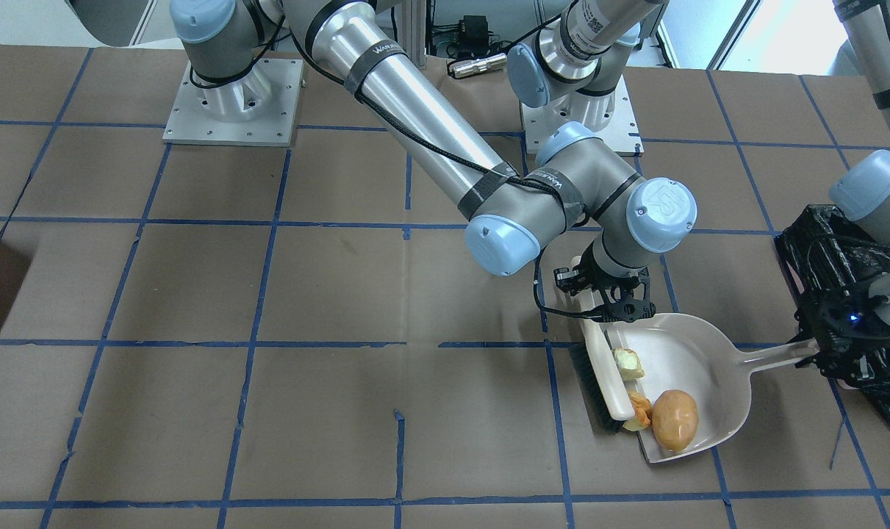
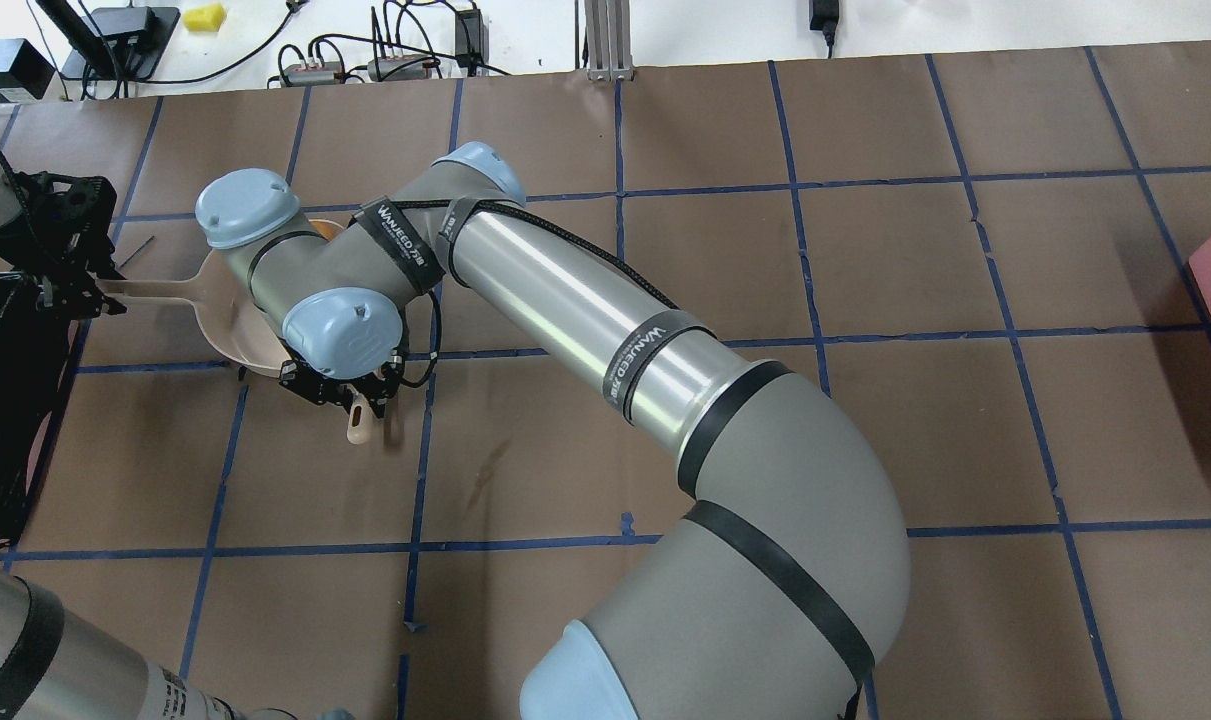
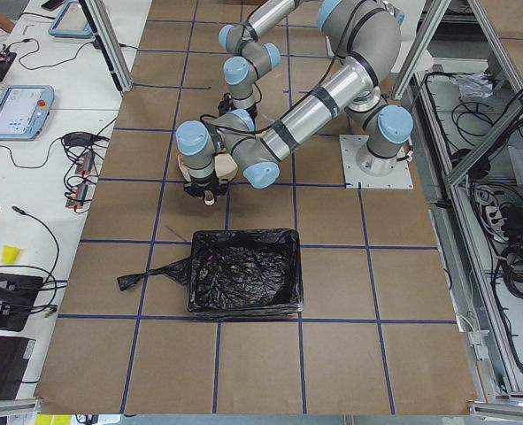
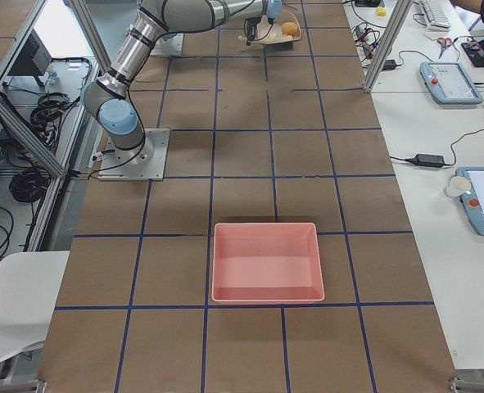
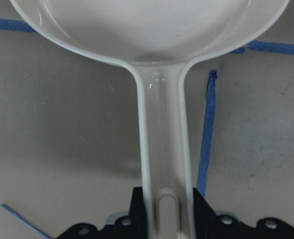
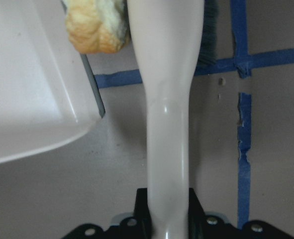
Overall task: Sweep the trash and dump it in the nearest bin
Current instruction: 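Sweep the bread pieces into the dustpan with the right gripper's brush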
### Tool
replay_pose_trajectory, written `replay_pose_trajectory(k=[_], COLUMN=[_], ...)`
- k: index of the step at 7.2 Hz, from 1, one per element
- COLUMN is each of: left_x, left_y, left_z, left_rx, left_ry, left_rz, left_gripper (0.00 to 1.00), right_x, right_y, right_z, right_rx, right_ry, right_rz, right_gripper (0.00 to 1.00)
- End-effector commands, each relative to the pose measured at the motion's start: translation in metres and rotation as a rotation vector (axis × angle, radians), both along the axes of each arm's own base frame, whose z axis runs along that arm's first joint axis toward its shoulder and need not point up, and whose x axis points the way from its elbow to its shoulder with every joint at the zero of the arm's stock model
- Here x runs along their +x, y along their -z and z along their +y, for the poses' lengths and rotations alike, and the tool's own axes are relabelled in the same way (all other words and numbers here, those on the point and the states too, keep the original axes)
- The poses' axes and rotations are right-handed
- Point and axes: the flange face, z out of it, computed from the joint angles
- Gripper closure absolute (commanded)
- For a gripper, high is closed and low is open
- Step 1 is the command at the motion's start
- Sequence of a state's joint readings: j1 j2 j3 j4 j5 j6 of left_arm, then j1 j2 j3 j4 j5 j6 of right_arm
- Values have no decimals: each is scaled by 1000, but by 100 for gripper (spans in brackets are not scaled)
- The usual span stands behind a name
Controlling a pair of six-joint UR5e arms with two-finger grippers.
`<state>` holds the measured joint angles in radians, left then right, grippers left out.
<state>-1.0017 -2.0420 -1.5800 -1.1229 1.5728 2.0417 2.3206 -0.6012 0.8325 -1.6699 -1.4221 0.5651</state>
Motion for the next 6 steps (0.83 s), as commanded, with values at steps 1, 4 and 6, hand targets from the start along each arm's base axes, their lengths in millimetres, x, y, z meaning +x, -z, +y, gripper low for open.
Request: replay_pose_trajectory(k=[1,4,6], left_x=[1,2,0], left_y=[0,7,10], left_z=[0,3,5], left_rx=[-2,-25,-34], left_ry=[-3,-33,-41], left_rz=[-1,88,119], left_gripper=[96,96,96], right_x=[-7,15,0], right_y=[6,-12,-15], right_z=[-8,-26,-14], right_rx=[16,-25,61], right_ry=[-261,-237,-213], right_rz=[-50,-139,-64], right_gripper=[97,95,95])
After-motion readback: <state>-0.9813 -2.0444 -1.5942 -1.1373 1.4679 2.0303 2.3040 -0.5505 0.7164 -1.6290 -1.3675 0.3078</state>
